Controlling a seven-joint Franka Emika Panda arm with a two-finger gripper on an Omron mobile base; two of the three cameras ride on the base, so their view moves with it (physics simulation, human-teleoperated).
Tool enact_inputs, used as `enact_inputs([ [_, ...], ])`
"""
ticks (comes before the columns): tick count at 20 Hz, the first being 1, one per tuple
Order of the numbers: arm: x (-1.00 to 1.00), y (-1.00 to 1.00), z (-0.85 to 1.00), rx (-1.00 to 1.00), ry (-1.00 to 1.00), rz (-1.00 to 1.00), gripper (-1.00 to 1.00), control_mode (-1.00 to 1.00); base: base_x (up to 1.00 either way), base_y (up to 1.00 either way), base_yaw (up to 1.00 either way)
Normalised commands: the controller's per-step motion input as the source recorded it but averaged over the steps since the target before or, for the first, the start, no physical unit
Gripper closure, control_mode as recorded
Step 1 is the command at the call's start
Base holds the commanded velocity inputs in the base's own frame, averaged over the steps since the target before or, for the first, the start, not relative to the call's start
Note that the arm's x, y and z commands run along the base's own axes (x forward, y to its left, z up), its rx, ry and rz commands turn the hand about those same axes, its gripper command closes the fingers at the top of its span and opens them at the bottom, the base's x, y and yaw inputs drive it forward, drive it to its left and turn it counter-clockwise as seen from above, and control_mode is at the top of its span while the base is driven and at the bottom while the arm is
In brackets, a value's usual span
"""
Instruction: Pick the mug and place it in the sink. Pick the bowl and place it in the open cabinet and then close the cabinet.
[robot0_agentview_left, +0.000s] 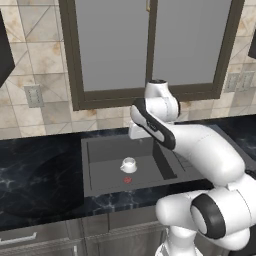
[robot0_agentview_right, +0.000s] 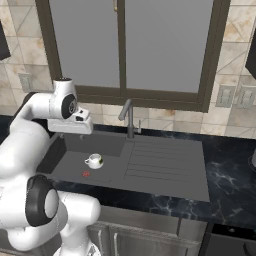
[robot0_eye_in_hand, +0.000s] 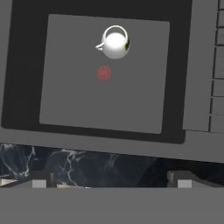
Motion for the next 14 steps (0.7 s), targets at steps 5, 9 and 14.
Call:
enact_inputs([
  [5,-0.03,-0.01,0.08,0.0,0.0,0.0,-1.0,-1.0,0.0,0.0,0.0],
  [9,-0.06,0.0,0.01,0.0,0.0,0.0,-1.0,-1.0,0.0,0.0,0.0],
  [14,-0.03,0.0,0.0,0.0,0.0,0.0,-1.0,1.0,-0.28,-0.35,-0.01],
])
